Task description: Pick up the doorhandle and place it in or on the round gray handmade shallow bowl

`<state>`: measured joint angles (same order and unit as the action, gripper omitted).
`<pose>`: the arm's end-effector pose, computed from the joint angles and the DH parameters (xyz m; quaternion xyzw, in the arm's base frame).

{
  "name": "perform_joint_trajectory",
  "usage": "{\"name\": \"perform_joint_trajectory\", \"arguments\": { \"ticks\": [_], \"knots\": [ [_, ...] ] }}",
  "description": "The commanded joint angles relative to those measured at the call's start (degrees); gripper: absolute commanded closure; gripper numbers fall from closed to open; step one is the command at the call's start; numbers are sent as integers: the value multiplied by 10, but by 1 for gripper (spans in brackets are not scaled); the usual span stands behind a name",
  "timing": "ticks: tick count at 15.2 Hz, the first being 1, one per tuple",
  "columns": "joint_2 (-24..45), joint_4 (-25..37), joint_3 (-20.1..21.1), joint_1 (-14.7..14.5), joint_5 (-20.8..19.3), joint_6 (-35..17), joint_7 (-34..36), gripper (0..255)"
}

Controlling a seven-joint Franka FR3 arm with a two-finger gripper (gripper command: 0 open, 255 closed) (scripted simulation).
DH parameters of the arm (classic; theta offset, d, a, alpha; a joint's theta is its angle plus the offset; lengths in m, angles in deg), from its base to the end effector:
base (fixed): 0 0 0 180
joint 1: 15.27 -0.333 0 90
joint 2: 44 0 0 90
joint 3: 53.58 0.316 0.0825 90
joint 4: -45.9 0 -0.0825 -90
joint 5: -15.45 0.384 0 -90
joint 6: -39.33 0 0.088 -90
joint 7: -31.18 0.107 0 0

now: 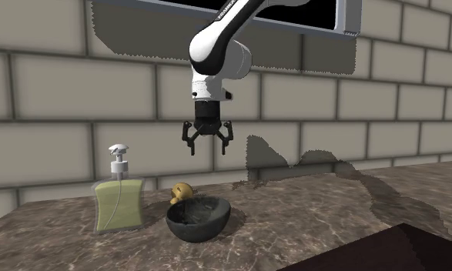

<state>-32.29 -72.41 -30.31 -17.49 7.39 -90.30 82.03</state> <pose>0.5268 0.2412 0.3436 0.9836 -0.1797 0.0139 0.0073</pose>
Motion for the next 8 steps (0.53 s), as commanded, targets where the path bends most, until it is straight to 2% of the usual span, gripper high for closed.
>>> {"name": "perform_joint_trajectory", "arguments": {
  "ticks": [1, 8],
  "knots": [
    [56, 41, -5, -13, -25, -6, 30, 0],
    [222, 193, -35, -66, -70, -1, 95, 0]
  ]
}}
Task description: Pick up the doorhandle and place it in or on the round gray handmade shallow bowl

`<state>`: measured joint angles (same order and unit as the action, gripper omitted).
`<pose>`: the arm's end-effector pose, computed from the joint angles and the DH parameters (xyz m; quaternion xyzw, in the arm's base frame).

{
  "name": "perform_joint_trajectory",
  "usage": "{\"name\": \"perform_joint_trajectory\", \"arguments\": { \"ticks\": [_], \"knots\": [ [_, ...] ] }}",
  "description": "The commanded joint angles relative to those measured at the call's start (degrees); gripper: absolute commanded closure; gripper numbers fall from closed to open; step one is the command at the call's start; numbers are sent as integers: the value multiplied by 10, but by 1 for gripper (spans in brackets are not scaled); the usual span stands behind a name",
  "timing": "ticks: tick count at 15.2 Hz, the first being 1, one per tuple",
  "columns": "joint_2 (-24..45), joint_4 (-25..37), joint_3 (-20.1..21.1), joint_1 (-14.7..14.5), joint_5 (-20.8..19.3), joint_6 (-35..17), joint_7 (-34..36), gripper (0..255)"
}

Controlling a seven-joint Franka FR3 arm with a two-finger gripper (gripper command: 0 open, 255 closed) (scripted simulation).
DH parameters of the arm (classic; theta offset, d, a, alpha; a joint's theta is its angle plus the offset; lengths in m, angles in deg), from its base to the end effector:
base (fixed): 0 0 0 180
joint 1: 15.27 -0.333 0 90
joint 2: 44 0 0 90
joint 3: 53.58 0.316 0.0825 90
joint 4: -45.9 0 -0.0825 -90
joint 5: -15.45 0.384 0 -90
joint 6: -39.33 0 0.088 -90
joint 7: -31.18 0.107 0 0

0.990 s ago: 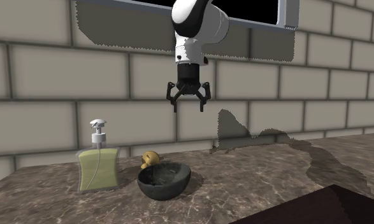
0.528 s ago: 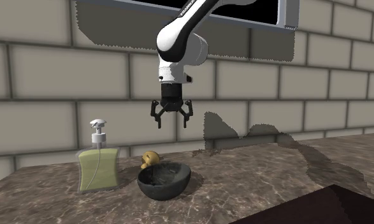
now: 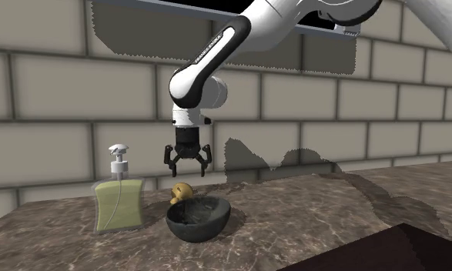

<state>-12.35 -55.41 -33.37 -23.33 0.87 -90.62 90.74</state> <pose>0.5918 0.2884 0.2649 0.9772 -0.2124 0.0004 0.0072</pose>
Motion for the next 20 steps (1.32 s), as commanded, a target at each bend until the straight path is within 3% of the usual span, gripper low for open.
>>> {"name": "perform_joint_trajectory", "arguments": {
  "ticks": [1, 4, 11, 19, 20],
  "knots": [
    [47, 49, -9, -15, -8, 6, 14, 0],
    [105, 115, -18, -33, -13, 17, 26, 0],
    [143, 117, -29, -40, -24, -19, 32, 0],
    [143, 117, -29, -40, -24, -19, 32, 0],
    [143, 117, -29, -40, -24, -19, 32, 255]
  ]
}}
